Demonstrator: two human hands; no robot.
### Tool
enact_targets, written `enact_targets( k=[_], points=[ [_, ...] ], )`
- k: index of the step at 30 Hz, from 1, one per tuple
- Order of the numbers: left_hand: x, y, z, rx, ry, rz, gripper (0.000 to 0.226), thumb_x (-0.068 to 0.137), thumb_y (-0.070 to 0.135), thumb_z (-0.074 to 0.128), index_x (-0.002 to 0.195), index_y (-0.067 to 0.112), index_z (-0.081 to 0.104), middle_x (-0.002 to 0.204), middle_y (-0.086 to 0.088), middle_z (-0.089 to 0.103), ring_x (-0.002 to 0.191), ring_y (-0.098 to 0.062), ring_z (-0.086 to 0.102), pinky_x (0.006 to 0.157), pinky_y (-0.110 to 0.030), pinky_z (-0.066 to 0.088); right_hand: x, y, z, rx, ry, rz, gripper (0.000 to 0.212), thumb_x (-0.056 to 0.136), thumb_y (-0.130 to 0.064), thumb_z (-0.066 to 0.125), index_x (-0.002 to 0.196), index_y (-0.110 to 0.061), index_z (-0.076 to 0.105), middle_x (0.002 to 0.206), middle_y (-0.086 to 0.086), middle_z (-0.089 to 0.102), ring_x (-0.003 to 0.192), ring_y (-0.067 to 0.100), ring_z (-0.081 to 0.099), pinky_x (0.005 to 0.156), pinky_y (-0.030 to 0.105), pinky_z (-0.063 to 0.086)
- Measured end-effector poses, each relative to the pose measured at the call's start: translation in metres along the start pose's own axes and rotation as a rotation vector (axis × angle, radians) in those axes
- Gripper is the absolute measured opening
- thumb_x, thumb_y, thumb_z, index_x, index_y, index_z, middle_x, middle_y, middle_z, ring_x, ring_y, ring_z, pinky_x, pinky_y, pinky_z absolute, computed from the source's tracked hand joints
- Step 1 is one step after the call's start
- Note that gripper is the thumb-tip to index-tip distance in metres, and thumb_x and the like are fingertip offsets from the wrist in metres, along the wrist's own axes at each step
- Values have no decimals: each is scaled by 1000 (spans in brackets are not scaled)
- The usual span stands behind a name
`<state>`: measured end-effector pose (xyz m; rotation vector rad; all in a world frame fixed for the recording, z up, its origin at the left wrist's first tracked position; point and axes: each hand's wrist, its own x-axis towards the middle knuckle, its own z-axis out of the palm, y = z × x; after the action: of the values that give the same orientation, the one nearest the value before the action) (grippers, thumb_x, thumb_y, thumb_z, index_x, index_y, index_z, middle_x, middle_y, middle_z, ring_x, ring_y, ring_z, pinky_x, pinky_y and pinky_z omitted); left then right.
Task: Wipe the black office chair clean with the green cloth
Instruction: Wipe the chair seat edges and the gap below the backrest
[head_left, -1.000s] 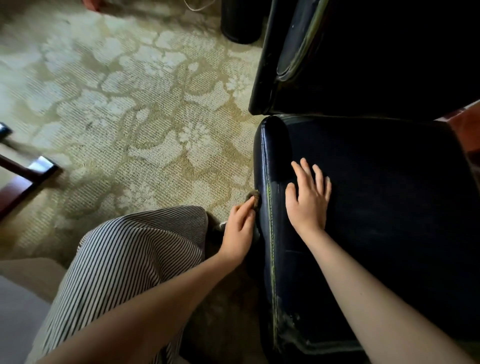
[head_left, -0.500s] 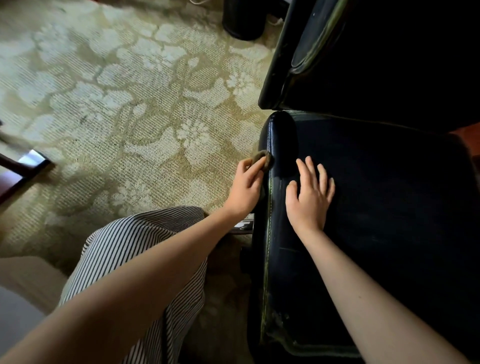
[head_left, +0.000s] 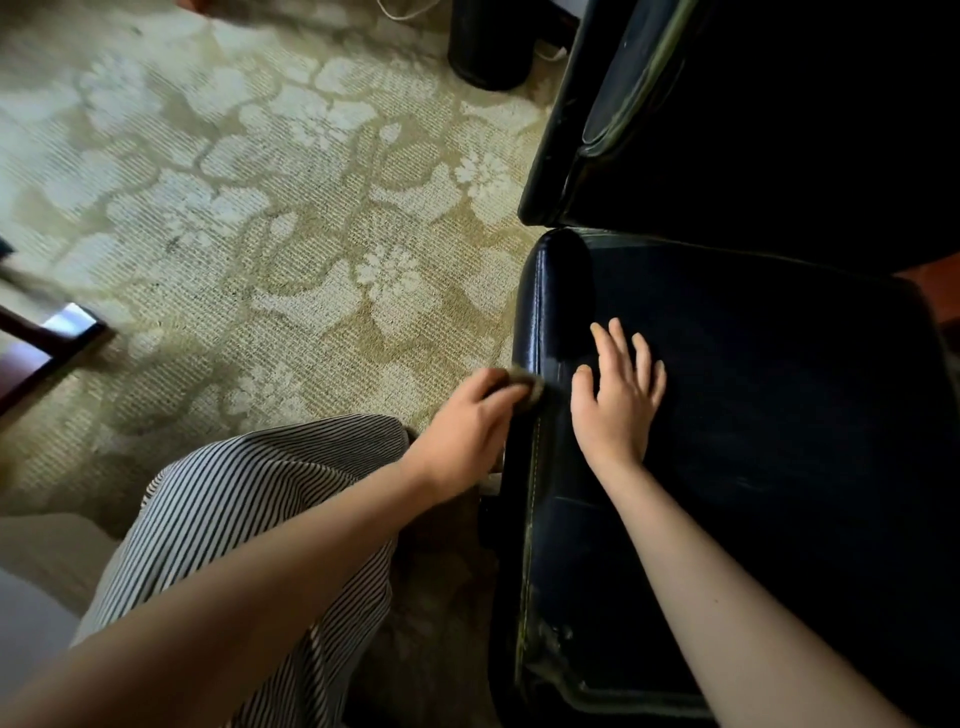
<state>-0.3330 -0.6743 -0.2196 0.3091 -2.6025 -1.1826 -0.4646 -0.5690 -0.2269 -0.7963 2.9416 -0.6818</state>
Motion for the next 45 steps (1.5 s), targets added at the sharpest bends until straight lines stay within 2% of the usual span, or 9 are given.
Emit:
enact_targets(
  k=[4,6,12,18,24,30,33,37,45],
  points=[
    [46,-7,5,40,126,-187,39,91,20,41,118,-1,59,120,-30,42,110,-41,45,99,-39,34,-4,1,-14,226,-15,-13,49,85,-19,38,130,-10,55,144,4,44,140,24,26,114,36,3],
    [70,-6,8,53,129,-165,40,91,25,41,116,0,61,113,-29,44,105,-42,44,97,-42,34,-9,8,-23,162,11,-46,47,87,-19,38,129,-10,56,142,5,47,138,26,30,114,38,7],
    [89,-5,15,146,22,-20,45,92,30,37,112,0,64,98,-21,54,86,-38,50,83,-29,31,-21,41,-32,-109,-118,-121,64,87,-38,16,141,-18,43,150,-2,36,142,23,23,114,42,8],
    [66,2,19,190,-33,199,36,90,21,42,109,0,65,93,-17,55,78,-28,50,76,-26,34,-19,37,-27,-151,-93,-113,61,87,-35,18,139,-18,44,149,-1,37,140,25,26,113,47,12],
    [24,6,19,216,-241,461,37,89,22,42,111,1,64,101,-1,36,80,-16,36,76,-27,35,-20,40,-26,-74,-51,-117,56,88,-31,22,136,-17,50,146,0,42,139,26,29,113,44,12],
    [78,-10,2,300,-149,429,37,89,23,42,106,1,66,95,-6,42,79,-18,36,69,-27,36,-20,46,-26,9,-40,-136,54,87,-31,28,134,-17,52,145,-1,43,139,23,30,114,36,5],
    [120,-12,-2,351,-31,260,42,86,25,38,104,0,66,87,-21,54,78,-31,48,65,-35,47,-20,45,-28,46,-54,-134,56,87,-33,27,135,-17,51,146,-2,42,140,22,28,114,35,5],
    [132,0,9,322,2,99,48,85,30,33,101,1,68,90,-24,57,73,-41,55,66,-46,52,-19,43,-25,82,22,-40,62,82,-32,33,139,-8,43,150,9,34,140,27,25,114,35,1],
    [51,20,27,345,-122,444,34,85,22,43,100,9,70,84,-13,59,61,-27,52,57,-29,44,-17,43,-25,59,19,15,66,82,-35,24,139,-9,44,150,14,32,142,31,21,115,40,0]
  ],
)
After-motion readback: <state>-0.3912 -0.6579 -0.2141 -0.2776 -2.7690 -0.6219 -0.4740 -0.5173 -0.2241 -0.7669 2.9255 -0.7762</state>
